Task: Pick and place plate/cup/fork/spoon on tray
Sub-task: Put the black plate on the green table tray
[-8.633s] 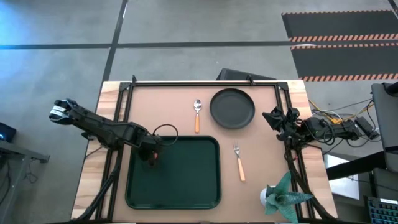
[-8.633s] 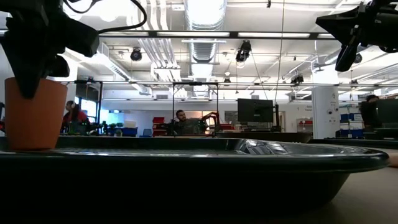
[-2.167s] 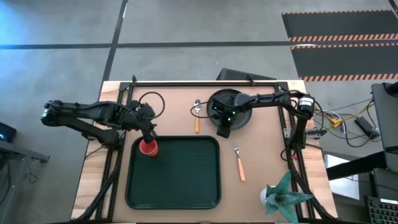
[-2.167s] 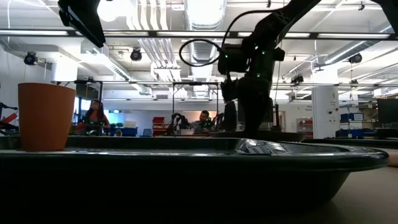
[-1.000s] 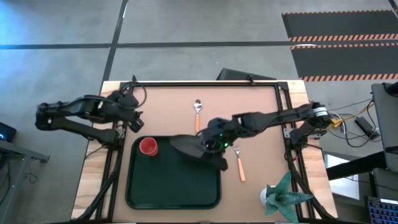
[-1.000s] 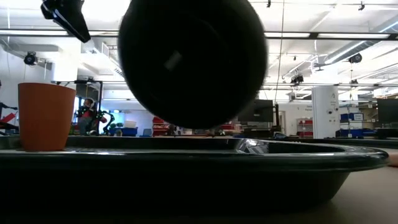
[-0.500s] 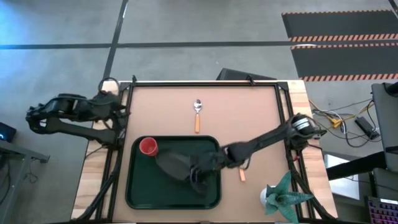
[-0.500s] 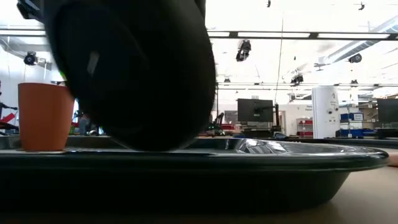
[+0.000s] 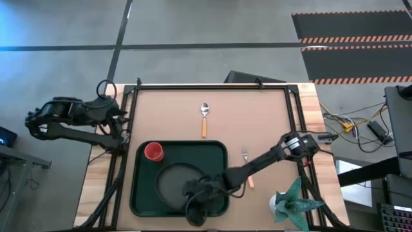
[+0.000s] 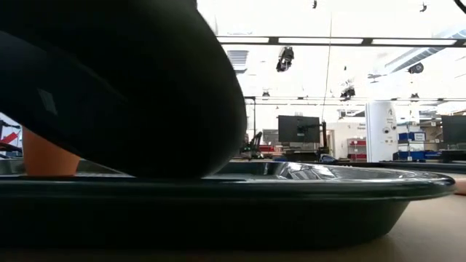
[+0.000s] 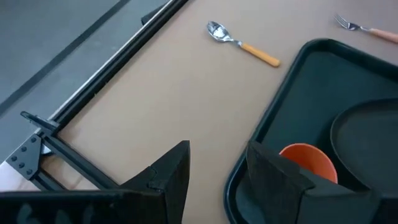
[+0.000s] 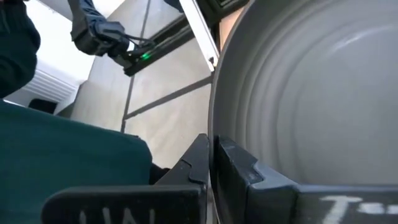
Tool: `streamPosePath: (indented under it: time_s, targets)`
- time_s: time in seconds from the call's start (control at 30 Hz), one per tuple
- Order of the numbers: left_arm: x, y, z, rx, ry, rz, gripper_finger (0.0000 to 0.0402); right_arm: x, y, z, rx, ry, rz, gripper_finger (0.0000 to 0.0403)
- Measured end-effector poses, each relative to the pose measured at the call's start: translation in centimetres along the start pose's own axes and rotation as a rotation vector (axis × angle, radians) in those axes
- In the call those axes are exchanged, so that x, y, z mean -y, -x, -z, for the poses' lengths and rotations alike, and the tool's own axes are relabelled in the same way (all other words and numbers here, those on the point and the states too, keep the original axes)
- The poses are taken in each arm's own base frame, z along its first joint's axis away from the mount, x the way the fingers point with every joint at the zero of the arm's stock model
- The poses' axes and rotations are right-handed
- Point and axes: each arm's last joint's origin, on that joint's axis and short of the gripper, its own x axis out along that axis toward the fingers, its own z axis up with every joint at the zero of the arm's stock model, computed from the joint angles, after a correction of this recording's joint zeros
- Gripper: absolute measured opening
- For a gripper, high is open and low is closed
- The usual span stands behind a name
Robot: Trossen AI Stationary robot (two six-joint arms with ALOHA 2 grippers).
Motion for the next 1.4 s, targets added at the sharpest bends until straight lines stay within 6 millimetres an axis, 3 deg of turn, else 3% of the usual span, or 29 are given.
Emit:
streamPosePath:
  time_s: [0.67, 0.87, 1.2, 1.4]
  targets:
    - [0.7, -0.7, -0.5, -0.051, -0.017, 0.017, 0.0142, 5.3, -4.4, 2.5, -0.041, -0.025, 0.025, 0.0009]
    - [0.7, -0.7, -0.5, -0.054, -0.017, 0.022, 0.0142, 5.3, -4.5, 2.4, -0.039, -0.050, 0.006, 0.0016]
    - [0.7, -0.7, -0.5, -0.056, -0.016, 0.025, 0.0142, 5.1, -4.2, 2.2, -0.032, -0.094, 0.007, 0.0082]
    - [0.7, -0.7, -0.5, -0.056, -0.016, 0.025, 0.0142, 3.3, -2.3, 0.4, -0.004, -0.041, -0.018, 0.0087]
